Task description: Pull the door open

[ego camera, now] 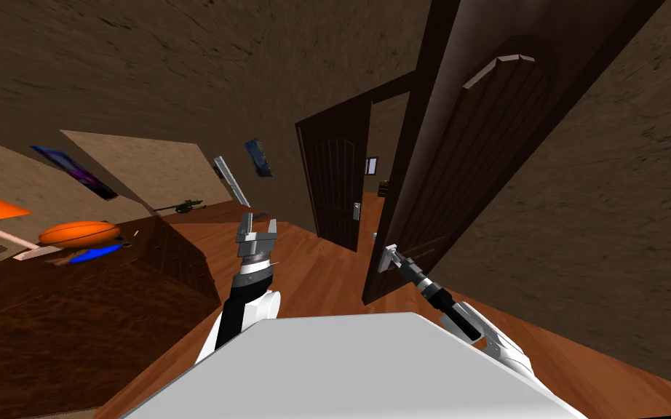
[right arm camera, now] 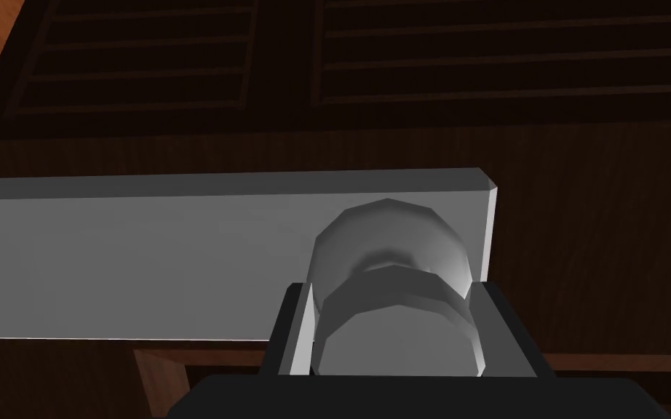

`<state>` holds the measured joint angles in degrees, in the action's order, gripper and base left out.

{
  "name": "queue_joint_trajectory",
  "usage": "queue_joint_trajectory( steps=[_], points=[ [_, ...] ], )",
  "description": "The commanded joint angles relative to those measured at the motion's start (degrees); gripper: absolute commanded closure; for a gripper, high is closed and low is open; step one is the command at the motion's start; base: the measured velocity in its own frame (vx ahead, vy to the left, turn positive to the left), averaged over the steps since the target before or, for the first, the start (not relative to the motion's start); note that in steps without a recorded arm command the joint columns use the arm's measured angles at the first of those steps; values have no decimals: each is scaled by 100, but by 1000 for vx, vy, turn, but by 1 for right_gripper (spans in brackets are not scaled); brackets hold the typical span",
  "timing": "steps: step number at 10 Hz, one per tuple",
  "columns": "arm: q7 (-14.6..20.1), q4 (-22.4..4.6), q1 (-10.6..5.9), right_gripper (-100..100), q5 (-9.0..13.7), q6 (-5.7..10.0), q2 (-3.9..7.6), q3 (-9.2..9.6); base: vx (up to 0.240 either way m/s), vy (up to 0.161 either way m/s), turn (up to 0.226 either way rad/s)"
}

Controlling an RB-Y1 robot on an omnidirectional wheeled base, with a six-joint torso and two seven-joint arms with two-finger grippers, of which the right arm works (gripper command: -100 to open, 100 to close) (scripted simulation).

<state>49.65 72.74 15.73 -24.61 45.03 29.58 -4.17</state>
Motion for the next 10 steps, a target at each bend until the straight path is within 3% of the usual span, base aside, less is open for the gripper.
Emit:
queue_joint_trajectory(
  steps=[1, 2, 3, 10],
  points=[
    [70, -51, 40, 100, -32, 166, 56, -22, -180, -126, 105],
    [97, -69, 51, 100, -47, 230, 80, -33, -181, -125, 97],
    [66, -43, 61, 100, -44, 168, 53, -15, -83, -52, 17],
    [227, -420, -75, 100, -129, 711, 270, 4, -181, -116, 128]
  ],
)
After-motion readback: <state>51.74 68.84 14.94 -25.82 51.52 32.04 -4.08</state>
